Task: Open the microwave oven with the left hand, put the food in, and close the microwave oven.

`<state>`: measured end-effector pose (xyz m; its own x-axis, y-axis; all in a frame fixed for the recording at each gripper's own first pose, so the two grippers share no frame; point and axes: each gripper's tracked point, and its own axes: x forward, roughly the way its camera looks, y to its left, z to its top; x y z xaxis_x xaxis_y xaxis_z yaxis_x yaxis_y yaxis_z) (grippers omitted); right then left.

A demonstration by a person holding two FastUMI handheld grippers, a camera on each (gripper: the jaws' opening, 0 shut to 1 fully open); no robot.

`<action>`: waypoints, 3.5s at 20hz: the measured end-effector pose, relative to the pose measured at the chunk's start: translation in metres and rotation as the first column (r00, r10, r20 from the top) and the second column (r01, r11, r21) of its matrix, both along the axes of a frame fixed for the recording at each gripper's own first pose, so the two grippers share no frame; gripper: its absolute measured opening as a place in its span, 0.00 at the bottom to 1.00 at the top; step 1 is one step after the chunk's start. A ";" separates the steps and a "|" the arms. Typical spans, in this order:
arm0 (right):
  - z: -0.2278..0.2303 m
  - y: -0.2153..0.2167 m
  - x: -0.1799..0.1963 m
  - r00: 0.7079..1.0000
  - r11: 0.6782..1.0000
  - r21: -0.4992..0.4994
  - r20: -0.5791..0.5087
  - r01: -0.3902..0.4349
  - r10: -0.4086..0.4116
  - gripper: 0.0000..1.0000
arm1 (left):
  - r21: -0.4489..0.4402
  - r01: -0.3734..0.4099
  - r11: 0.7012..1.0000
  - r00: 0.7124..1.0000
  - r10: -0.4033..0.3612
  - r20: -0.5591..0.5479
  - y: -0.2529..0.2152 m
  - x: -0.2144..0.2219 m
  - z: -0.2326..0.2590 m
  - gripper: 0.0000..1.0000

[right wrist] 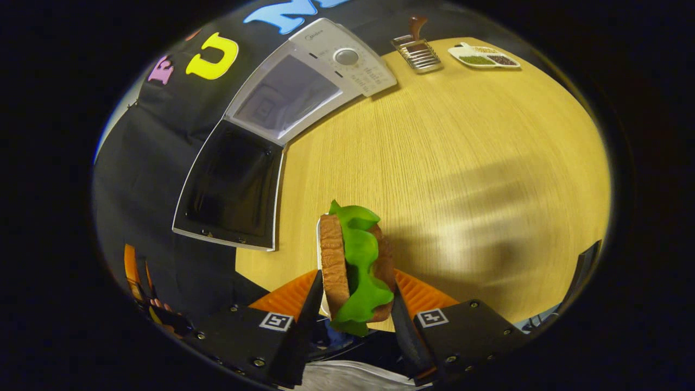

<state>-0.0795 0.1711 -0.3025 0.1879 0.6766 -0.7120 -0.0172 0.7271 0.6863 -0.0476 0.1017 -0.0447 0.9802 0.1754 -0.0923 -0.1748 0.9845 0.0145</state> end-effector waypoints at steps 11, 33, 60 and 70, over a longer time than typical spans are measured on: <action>0.058 0.031 0.039 0.989 0.994 0.111 0.142 0.024 -0.040 0.33 | 0.012 -0.061 0.998 0.998 0.061 0.020 0.026 0.008 -0.002 0.98; 0.072 0.189 0.244 0.815 0.911 0.169 0.407 0.375 -0.411 0.33 | 0.022 -0.027 0.999 0.999 0.028 -0.033 0.178 0.137 -0.042 0.96; -0.012 0.193 0.392 0.659 0.805 -0.157 0.673 0.572 -0.336 0.88 | 0.137 -0.142 0.980 0.985 0.154 -0.080 0.248 0.134 -0.054 0.99; 0.080 0.165 0.327 0.528 0.852 -0.265 0.849 0.452 -0.016 0.98 | 0.061 -0.074 0.995 0.990 0.080 -0.116 0.194 0.125 -0.096 0.94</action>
